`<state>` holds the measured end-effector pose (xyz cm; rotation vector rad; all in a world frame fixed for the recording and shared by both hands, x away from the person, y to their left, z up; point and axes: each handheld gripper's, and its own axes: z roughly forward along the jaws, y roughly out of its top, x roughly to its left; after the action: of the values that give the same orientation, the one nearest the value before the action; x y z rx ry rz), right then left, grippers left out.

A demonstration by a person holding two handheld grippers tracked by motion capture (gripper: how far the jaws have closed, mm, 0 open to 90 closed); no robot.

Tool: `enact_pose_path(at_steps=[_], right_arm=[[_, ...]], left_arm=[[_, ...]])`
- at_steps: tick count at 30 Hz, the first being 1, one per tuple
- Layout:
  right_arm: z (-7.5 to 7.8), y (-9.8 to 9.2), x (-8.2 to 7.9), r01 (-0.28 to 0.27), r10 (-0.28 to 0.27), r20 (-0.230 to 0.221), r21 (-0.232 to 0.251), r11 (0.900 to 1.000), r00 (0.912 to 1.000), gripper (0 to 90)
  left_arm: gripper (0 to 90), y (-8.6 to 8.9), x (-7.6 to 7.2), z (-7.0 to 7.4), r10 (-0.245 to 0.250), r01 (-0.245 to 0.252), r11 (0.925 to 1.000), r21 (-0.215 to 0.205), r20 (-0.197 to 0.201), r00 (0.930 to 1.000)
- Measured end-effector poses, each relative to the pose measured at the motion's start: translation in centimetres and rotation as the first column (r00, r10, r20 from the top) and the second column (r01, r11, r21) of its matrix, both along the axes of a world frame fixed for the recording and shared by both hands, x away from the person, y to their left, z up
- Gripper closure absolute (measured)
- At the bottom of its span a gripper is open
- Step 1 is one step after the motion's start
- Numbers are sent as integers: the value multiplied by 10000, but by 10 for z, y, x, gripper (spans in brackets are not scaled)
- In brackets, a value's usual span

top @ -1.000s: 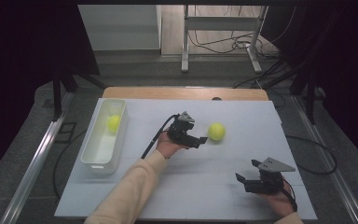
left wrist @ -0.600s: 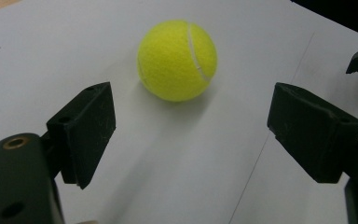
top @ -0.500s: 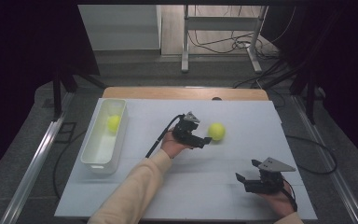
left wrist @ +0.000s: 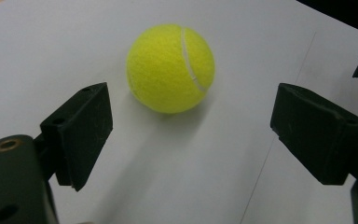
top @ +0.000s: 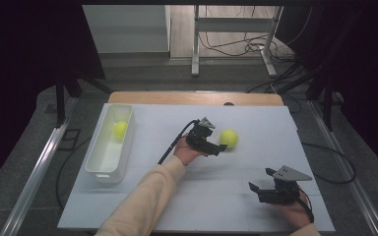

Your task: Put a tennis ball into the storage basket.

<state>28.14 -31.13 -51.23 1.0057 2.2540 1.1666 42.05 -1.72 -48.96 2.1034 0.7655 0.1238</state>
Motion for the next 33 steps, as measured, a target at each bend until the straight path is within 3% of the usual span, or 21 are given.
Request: enact_pose_path(at_steps=[33], right_arm=[[0, 0, 0, 5, -5, -5, -17, 10000, 10000, 155]], left_arm=[[109, -14, 17, -9, 105, -105, 9999, 7, -38, 9999]])
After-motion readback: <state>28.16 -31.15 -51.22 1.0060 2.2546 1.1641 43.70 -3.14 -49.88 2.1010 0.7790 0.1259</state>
